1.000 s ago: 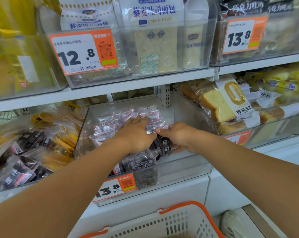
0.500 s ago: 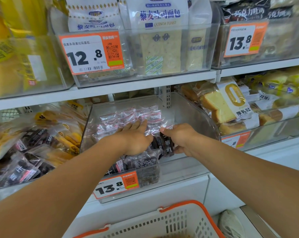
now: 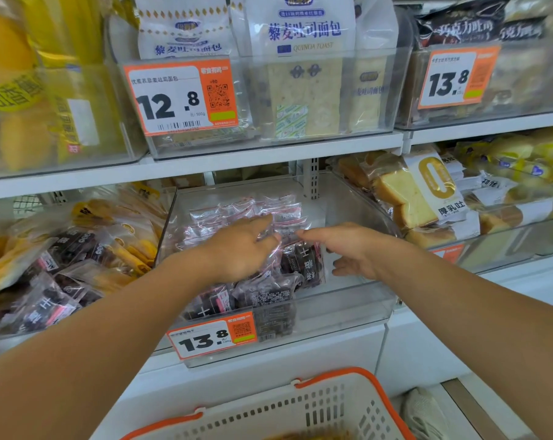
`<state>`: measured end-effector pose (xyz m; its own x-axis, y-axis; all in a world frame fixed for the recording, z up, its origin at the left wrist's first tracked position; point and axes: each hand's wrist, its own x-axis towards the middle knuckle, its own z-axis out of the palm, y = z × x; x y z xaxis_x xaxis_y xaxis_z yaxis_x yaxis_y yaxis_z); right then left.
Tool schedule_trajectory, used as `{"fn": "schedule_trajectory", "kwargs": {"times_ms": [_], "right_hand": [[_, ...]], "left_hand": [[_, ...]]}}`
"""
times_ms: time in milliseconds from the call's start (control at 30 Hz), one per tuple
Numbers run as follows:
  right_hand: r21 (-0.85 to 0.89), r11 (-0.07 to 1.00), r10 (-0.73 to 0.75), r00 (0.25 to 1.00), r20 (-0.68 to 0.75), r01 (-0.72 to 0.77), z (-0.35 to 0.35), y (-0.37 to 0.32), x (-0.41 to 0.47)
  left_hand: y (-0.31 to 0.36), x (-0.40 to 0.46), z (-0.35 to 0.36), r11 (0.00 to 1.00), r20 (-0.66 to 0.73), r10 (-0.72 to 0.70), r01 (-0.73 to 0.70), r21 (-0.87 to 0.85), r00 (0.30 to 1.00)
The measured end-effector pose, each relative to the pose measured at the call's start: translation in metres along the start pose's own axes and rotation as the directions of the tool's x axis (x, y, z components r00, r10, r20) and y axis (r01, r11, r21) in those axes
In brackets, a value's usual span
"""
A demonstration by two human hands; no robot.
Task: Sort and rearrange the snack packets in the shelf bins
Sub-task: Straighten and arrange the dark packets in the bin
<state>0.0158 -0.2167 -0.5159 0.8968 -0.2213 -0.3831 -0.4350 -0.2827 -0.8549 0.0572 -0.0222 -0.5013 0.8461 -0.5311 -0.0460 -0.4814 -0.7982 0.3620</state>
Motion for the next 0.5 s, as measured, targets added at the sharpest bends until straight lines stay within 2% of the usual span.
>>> {"fn": "schedule_trajectory", "kwargs": {"times_ms": [100,167,200,233,267,333,400,467,500], "right_hand": [[-0.037,0.998,-0.058,0.998,-0.035,0.057,0.002,0.0,-0.005],[-0.162,0.977,-0.155,0.982,-0.106,0.137,0.004,-0.003,-0.011],[-0.297,0.935,-0.253,0.952,-0.175,0.194,0.005,-0.003,-0.015],[-0.472,0.846,-0.392,0.89,-0.234,0.248,0.006,-0.004,-0.02],[-0.629,0.716,-0.555,0.795,-0.247,0.304,0.011,-0.005,-0.026],[-0.76,0.443,-0.808,0.579,-0.108,0.476,0.035,-0.011,-0.05],[-0.678,0.226,-0.899,0.417,0.131,0.7,0.074,-0.018,-0.082],[-0.554,0.1,-0.878,0.335,0.341,0.827,0.117,-0.026,-0.109],[-0.51,0.08,-0.847,0.328,0.418,0.856,0.136,-0.032,-0.116]], "left_hand": [[-0.005,-0.028,-0.013,0.997,-0.116,0.058,-0.064,-0.05,0.992],[-0.012,-0.052,-0.025,0.994,-0.181,0.09,-0.1,-0.05,0.979],[-0.017,-0.065,-0.032,0.993,-0.211,0.108,-0.118,-0.032,0.971],[-0.025,-0.079,-0.038,0.991,-0.229,0.128,-0.135,-0.014,0.965],[-0.033,-0.094,-0.043,0.988,-0.242,0.15,-0.151,0.013,0.959],[-0.06,-0.121,-0.053,0.976,-0.279,0.207,-0.179,0.123,0.938],[-0.096,-0.147,-0.065,0.969,-0.397,0.226,-0.163,0.187,0.89],[-0.129,-0.172,-0.081,0.99,-0.567,0.123,-0.063,0.123,0.815],[-0.145,-0.183,-0.088,0.998,-0.631,0.039,0.005,0.068,0.775]]}}
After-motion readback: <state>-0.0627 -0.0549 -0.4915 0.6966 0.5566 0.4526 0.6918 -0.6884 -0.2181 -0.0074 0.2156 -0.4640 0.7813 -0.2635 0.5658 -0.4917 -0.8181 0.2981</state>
